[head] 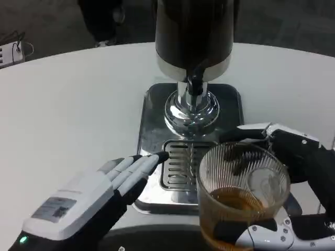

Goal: Grasp the cup under the faucet to collect the drink, then remove the cup.

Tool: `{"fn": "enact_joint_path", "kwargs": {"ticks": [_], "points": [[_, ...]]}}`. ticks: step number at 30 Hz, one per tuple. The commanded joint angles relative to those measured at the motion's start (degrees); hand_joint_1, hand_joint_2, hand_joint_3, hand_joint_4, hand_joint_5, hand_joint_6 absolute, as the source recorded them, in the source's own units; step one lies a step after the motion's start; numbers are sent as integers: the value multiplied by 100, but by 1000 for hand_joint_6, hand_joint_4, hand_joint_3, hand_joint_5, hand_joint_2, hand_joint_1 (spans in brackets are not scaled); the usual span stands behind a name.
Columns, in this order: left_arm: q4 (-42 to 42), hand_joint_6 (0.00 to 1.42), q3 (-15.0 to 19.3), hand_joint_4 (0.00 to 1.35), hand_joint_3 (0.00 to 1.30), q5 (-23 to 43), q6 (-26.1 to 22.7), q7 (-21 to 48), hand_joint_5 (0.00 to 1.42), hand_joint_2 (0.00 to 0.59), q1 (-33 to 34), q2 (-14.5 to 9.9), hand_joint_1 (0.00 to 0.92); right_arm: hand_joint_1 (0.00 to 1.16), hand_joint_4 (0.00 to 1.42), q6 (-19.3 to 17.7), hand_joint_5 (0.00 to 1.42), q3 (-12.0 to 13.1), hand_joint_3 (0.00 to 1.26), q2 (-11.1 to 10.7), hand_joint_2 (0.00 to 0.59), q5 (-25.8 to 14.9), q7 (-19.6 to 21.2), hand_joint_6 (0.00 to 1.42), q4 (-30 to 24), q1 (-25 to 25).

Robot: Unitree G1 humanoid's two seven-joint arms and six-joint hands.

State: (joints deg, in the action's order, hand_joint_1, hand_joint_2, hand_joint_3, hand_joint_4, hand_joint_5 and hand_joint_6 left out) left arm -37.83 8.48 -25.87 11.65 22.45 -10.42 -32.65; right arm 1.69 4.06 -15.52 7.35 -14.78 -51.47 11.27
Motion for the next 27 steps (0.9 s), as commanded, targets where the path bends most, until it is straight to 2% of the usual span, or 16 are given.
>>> {"fn": "enact_joint_path", "kwargs": {"ticks": [1,27], "points": [[-96,0,81,0,0,27,17,36,0,70,-89,-48,0,934,1264,-217,1424,-1,1044,57,183,-44,84,1424,-213,13],[-83,0,143,0,0,115,18,90,0,70,-101,-73,0,934,1279,-188,1424,-32,1044,154,183,21,88,1424,-339,159]]}}
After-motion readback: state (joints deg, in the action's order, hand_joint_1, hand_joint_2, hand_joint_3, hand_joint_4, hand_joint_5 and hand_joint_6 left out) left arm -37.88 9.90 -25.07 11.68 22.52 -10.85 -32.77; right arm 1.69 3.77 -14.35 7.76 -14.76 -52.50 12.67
